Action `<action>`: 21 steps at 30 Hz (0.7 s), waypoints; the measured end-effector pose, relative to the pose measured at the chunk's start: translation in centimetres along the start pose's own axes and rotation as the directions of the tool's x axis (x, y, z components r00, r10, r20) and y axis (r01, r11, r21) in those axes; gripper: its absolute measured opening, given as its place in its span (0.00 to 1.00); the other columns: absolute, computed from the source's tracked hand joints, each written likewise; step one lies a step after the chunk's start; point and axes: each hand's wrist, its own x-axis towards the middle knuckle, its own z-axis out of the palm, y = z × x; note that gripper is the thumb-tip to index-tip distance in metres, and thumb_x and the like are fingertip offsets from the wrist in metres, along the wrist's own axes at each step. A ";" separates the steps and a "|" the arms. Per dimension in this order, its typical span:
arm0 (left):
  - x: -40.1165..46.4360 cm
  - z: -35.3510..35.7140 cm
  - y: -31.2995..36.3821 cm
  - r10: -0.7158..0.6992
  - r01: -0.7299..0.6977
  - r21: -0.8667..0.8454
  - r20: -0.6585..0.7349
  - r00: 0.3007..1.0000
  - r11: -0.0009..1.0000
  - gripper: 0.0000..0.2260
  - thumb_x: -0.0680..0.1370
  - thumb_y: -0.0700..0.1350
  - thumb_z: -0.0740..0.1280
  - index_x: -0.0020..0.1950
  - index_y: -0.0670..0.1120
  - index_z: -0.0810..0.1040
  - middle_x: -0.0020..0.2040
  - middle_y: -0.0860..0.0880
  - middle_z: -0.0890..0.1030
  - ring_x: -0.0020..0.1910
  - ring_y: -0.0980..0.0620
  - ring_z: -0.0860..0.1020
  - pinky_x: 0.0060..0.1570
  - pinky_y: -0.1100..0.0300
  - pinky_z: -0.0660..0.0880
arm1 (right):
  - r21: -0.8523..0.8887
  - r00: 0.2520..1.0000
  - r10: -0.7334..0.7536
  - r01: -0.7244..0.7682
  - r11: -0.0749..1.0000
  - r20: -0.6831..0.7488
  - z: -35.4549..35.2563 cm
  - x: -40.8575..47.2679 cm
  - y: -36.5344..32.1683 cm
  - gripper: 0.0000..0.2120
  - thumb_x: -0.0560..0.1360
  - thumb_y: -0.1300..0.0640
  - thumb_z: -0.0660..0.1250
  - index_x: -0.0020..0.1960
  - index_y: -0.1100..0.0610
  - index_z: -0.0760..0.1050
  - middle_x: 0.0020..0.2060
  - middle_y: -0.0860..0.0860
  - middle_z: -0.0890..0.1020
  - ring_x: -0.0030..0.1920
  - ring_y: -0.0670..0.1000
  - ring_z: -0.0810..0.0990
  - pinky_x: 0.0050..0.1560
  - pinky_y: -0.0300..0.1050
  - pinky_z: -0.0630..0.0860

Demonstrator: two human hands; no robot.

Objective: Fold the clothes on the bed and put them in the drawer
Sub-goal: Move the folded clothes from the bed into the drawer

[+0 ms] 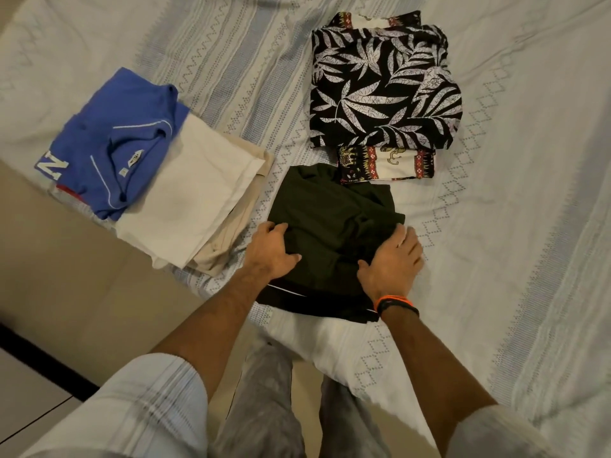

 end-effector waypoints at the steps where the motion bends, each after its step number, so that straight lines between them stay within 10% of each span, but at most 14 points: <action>1: -0.3 -0.4 -0.1 -0.009 0.009 -0.019 -0.001 1.000 1.000 0.37 0.73 0.53 0.74 0.78 0.47 0.62 0.76 0.42 0.61 0.74 0.42 0.64 0.73 0.48 0.64 | -0.064 0.996 -0.092 0.092 0.994 0.015 -0.4 -0.1 -0.4 0.44 0.69 0.54 0.77 0.76 0.60 0.56 0.75 0.61 0.59 0.75 0.63 0.59 0.73 0.60 0.60; 6: -2.4 -1.6 -0.4 -0.076 0.067 -0.171 -0.047 0.996 0.983 0.36 0.73 0.52 0.75 0.76 0.45 0.65 0.74 0.43 0.68 0.72 0.44 0.69 0.71 0.52 0.67 | 0.117 0.903 -0.340 0.320 0.940 0.262 -2.3 -0.3 -2.2 0.33 0.74 0.55 0.72 0.74 0.58 0.62 0.71 0.57 0.67 0.71 0.59 0.65 0.72 0.56 0.66; 21: -10.0 -7.8 -5.1 -0.358 0.129 -0.642 -0.240 0.902 0.756 0.30 0.74 0.50 0.75 0.73 0.43 0.69 0.70 0.44 0.73 0.67 0.45 0.73 0.65 0.53 0.71 | 0.419 0.751 -0.556 0.403 0.814 0.357 -8.5 -1.9 -12.9 0.25 0.73 0.56 0.74 0.68 0.57 0.71 0.57 0.52 0.80 0.54 0.50 0.80 0.60 0.44 0.76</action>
